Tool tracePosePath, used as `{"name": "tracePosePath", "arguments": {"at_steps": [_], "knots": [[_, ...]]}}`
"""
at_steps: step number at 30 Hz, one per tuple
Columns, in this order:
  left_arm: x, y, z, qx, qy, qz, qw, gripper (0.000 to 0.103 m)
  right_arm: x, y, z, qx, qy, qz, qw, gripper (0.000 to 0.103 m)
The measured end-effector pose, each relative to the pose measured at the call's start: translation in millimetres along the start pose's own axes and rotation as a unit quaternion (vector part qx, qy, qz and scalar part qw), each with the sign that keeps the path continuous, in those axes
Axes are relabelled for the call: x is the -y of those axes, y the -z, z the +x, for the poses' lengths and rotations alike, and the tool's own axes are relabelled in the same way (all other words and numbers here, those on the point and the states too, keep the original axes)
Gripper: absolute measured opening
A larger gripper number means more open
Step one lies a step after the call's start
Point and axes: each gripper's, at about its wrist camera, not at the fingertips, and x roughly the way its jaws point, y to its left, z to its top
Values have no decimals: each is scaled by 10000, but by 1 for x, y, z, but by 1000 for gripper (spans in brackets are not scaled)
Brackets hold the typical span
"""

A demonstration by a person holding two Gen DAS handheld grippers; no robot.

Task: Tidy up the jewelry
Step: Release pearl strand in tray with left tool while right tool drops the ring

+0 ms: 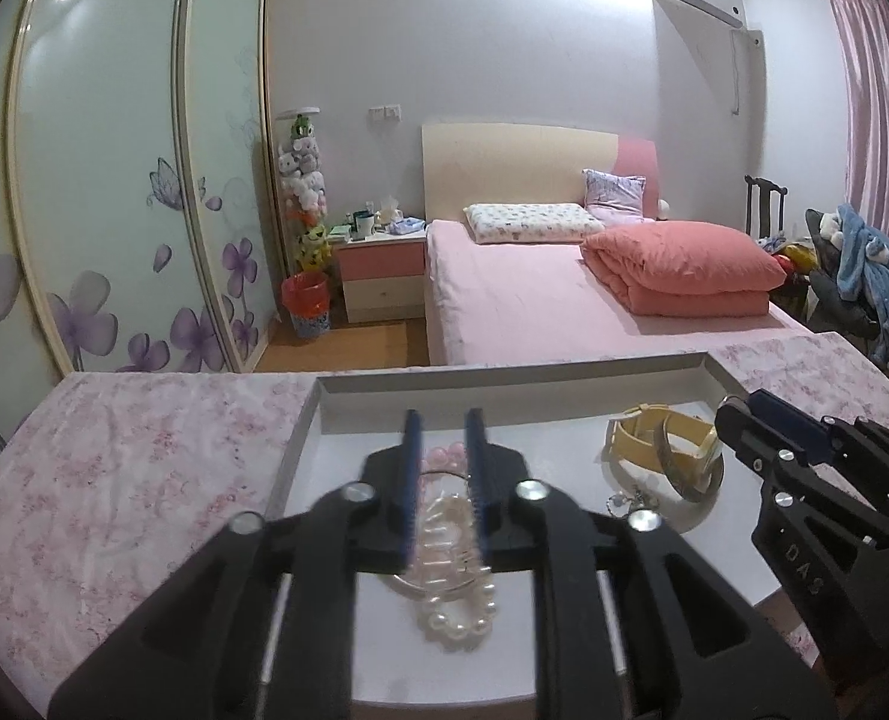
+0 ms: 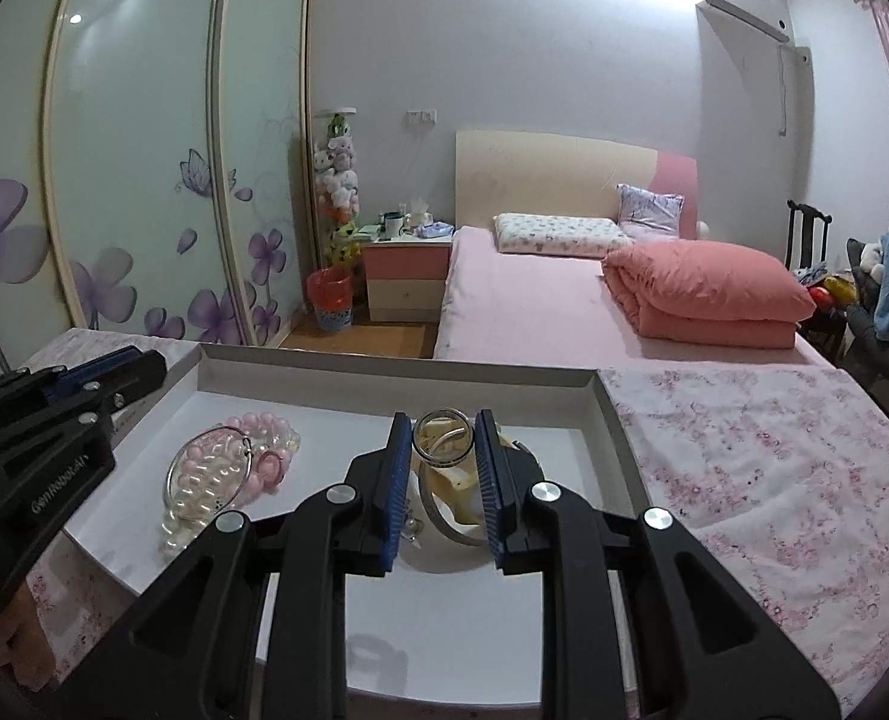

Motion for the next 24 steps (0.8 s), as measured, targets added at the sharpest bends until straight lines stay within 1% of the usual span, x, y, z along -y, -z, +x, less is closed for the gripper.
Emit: {"name": "tracePosePath", "arguments": {"at_steps": [1,2,4,6,9,15,18,21,24], "knots": [[-2,0,1,-8,-4,-30,10000,27,1,0,0,-19,-23,30,10000,27],[-4,0,1,-16,-15,-58,10000,29,1,0,1,-31,-36,51,10000,34],[-7,-1,1,-45,-41,-143,9999,31,2,-1,0,-11,-44,105,9999,43],[-13,-3,-1,-52,-58,-275,9996,36,3,-2,-1,15,-44,115,9999,43],[-23,-3,-9,-42,-86,-368,9993,39,6,-4,-4,57,-39,140,9999,43],[-34,6,-34,-40,-66,-326,9994,43,16,-12,-22,240,1,229,9994,43],[-36,17,-48,-170,103,-311,9993,43,17,-12,-38,331,12,195,9993,43],[-32,31,-59,-374,370,-225,9984,43,18,-9,-54,394,-5,143,9991,43],[-21,50,-69,-706,824,-26,9941,43,20,-2,-72,429,-23,122,9990,43]]}}
